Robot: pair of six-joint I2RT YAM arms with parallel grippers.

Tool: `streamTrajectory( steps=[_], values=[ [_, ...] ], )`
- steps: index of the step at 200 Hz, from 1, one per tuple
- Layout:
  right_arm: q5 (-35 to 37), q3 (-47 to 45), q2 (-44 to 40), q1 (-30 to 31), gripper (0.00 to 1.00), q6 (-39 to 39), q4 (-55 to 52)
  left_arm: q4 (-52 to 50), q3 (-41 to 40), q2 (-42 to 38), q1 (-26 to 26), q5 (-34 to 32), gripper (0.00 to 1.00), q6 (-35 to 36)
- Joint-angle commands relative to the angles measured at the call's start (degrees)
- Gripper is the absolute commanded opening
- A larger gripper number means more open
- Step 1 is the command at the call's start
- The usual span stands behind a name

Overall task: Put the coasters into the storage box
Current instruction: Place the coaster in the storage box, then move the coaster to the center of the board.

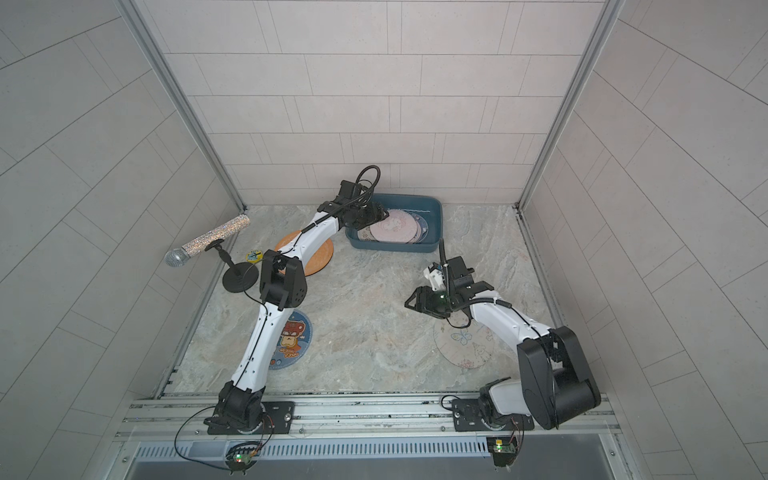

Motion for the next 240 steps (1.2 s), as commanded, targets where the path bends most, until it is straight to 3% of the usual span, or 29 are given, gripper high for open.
streamTrajectory(
  steps=[1,56,122,145,195,240],
  values=[
    [3.23,1.11,-1.97,-1.09,0.66,-2.28,-4.89,-0.34,-2.08,-4.86,-0.2,-0.97,0.87,1.51],
    [12.23,0.27,-5.06,-6.07,0.78,-3.66,-12.43,2.06,-11.46,-12.41,-1.05,-0.97,0.91,2.85],
    [28.62,0.61,-9.24,-14.55,0.99,-5.92,-22.99,13.47,-34.88,-27.47,-2.84,0.45,1.0,2.1],
    [34.26,-0.19,-10.4,-17.44,1.0,-5.6,-24.28,15.78,-42.18,-32.24,-3.31,0.62,1.0,1.91],
    [35.53,-5.0,-9.54,-27.14,1.0,-4.51,-22.0,17.02,-53.43,-40.37,-3.71,1.55,1.0,2.68],
    [34.59,-6.87,-8.79,-30.26,1.0,-2.23,-19.34,18.09,-59.75,-45.53,-3.89,1.66,1.0,2.25]
  ],
)
